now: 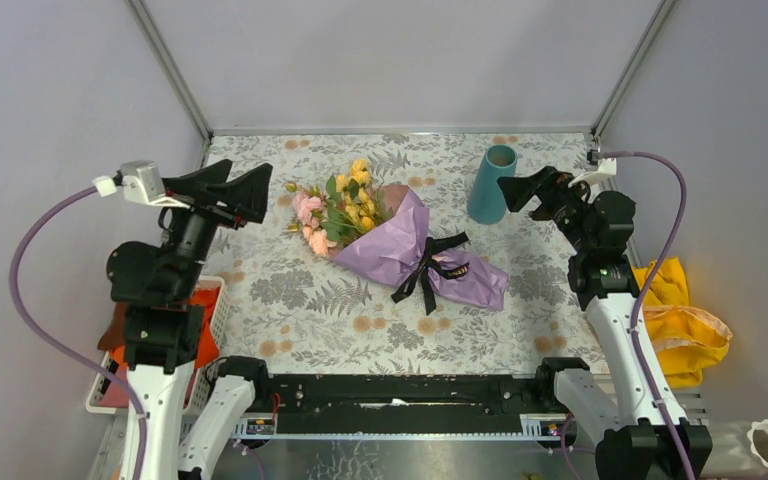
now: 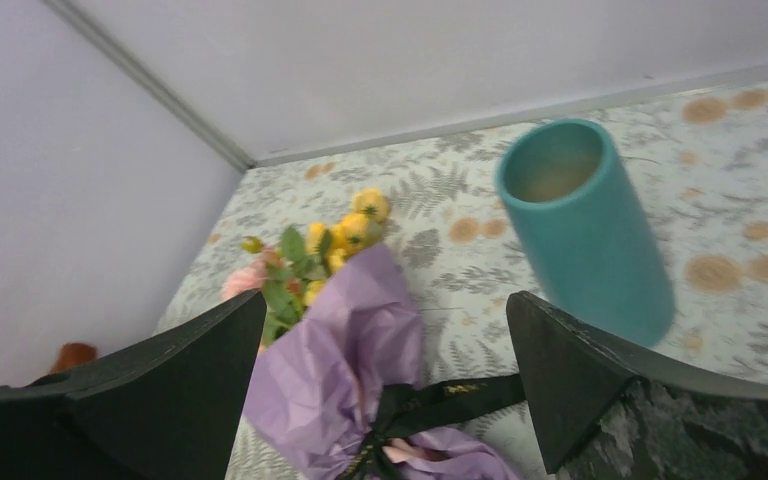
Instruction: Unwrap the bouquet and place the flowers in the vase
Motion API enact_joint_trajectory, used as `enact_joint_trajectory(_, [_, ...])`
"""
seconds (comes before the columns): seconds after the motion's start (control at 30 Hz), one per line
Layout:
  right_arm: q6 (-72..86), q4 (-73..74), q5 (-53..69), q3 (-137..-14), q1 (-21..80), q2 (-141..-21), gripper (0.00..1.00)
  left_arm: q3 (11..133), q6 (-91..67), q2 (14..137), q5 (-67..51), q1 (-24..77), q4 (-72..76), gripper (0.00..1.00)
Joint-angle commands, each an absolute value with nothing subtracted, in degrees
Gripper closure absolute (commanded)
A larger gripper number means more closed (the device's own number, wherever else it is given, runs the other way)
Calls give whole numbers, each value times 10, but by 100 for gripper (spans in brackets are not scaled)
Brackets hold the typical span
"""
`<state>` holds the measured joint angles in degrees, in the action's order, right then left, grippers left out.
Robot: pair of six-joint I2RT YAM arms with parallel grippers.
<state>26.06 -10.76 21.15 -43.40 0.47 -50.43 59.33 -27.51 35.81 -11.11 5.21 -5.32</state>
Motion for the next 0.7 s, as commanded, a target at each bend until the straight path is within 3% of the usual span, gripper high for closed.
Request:
enact_joint_trajectory(0.0, [304,-152,311,-504,5,-505,0,633,-330,337,-154,52,-85,1])
enact_joint_trajectory(0.1, [375,-252,411,-503,5,-507,0,612,-359,317,-182,53,-41,1])
enact_joint_trajectory(0.2, [531,-328,394,-483,5,-519,0,585,-381,313,-242,53,27,1])
enact_joint_trajectory(0.3, [567,-361,469,-523,5,-573,0,571,-415,321,-237,53,38,1])
enact_joint_trajectory(0.4, [523,-308,480,-560,28,-585,0,566,-427,340,-220,53,23,1])
enact_joint_trajectory(0.57, [264,29,251,-679,234,-576,2,574,-398,402,-141,53,-57,1])
enact_joint_trajectory(0.67, [256,65,200,-681,310,-610,11,575,-384,442,-83,54,-97,1])
